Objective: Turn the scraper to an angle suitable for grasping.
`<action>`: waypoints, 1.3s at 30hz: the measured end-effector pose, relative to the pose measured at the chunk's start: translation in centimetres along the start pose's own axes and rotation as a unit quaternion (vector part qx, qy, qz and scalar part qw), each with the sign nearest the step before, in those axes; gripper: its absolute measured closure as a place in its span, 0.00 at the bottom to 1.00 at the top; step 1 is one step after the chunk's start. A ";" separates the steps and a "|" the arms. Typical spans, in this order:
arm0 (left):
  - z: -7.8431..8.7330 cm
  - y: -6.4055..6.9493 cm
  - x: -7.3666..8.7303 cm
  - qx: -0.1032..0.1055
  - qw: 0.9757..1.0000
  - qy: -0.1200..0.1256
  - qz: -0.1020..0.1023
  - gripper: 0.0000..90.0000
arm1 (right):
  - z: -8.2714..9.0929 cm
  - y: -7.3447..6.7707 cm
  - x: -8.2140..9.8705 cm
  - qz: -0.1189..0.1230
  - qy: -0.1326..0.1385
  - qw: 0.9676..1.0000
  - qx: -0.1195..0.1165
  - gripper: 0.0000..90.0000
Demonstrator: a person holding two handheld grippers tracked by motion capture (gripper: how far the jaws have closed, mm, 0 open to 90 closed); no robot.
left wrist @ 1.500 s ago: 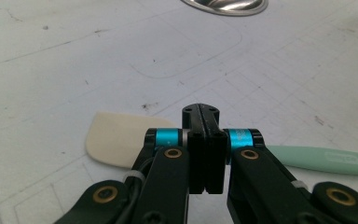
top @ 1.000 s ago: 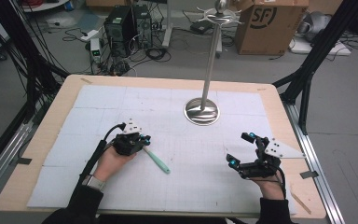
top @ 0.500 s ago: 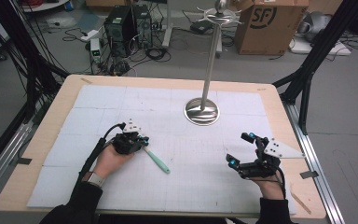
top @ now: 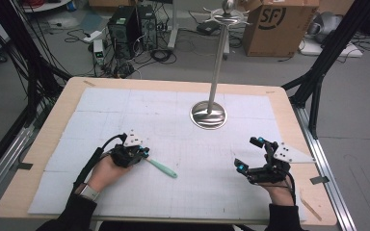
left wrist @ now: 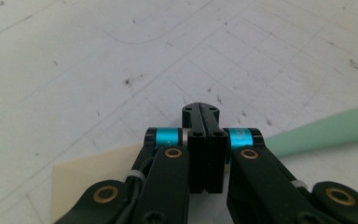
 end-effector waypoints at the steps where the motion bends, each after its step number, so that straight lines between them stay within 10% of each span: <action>1: 0.2 0.1 0.2 -0.002 1.000 -0.003 -0.005 1.00 | 0.0 0.0 0.0 -0.002 -0.002 1.000 0.000 0.01; 10: 2.6 0.2 2.1 0.001 0.999 -0.006 -0.032 1.00 | 0.0 0.0 0.1 -0.002 -0.001 1.000 -0.001 0.01; 29: 7.2 0.3 6.5 -0.009 0.999 0.032 0.014 1.00 | -0.4 0.0 0.5 -0.006 -0.014 1.000 -0.005 0.01; 39: 8.7 1.7 5.2 0.001 0.997 0.081 0.015 1.00 | -0.7 0.1 0.5 -0.006 -0.014 1.000 -0.008 0.01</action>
Point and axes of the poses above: each handheld gripper's, and its own axes: z roughly backward along the jaws, x roughly out of its underside, y roughly to its right, the point moved 8 cm from there along -z, roughly forward along the jaws, and after that the axes turned 9 degrees about -x, right-handed, at the moved point
